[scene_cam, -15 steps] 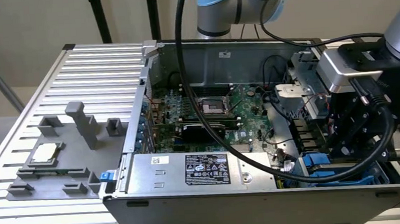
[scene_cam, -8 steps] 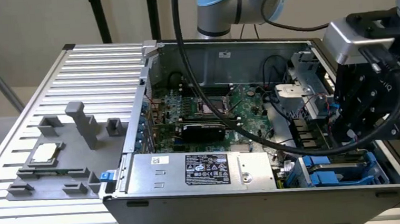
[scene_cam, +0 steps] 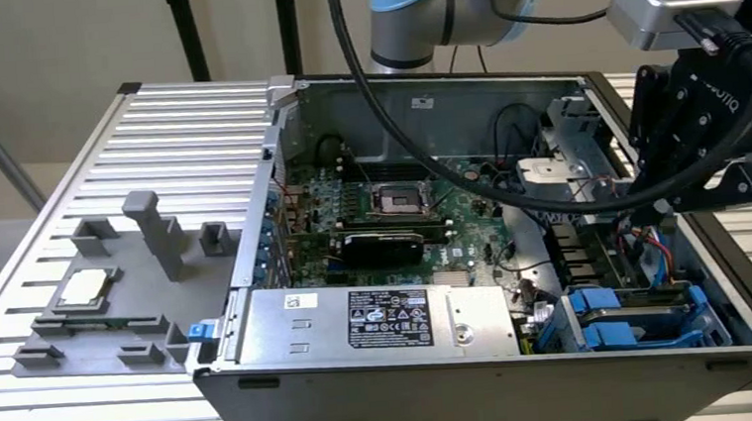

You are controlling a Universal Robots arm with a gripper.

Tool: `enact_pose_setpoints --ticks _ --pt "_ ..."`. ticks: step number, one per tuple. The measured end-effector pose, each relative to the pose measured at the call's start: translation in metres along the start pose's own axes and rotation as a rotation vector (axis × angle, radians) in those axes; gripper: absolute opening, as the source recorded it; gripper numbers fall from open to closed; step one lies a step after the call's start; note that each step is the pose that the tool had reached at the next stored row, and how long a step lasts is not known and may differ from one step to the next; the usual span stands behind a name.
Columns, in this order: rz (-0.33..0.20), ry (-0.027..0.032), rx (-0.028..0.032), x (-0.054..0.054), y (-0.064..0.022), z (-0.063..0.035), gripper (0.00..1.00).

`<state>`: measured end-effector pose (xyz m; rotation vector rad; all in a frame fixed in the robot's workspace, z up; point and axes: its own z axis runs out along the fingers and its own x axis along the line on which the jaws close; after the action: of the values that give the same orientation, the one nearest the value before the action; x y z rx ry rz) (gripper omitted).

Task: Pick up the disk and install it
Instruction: 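Insert the second disk wire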

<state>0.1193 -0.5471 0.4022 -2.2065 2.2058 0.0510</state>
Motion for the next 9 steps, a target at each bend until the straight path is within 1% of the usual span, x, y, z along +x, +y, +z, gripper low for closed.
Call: enact_pose_setpoints --ticks 2,6,9 --pt "0.001 0.0026 0.0000 -0.004 -0.0019 0.0002 0.24" --pt "0.004 0.0094 0.0001 -0.010 -0.0100 0.0003 0.24" --pt "0.009 0.0173 0.0003 -0.013 -0.0145 0.0008 0.24"
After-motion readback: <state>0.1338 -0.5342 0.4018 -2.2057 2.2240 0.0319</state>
